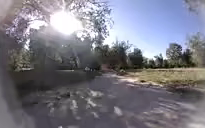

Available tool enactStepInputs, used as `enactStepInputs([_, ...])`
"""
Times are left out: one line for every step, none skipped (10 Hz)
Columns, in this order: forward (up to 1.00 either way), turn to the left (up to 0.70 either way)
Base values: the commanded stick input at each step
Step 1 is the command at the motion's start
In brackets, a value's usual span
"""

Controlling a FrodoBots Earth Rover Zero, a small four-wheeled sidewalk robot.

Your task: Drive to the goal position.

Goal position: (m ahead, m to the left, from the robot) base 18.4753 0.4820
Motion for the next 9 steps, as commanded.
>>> enactStepInputs([0.85,-0.34])
enactStepInputs([0.85,-0.10])
enactStepInputs([0.85,0.00])
enactStepInputs([0.85,0.00])
enactStepInputs([0.85,0.00])
enactStepInputs([0.85,0.00])
enactStepInputs([0.85,0.00])
enactStepInputs([0.85,0.00])
enactStepInputs([0.85,0.00])
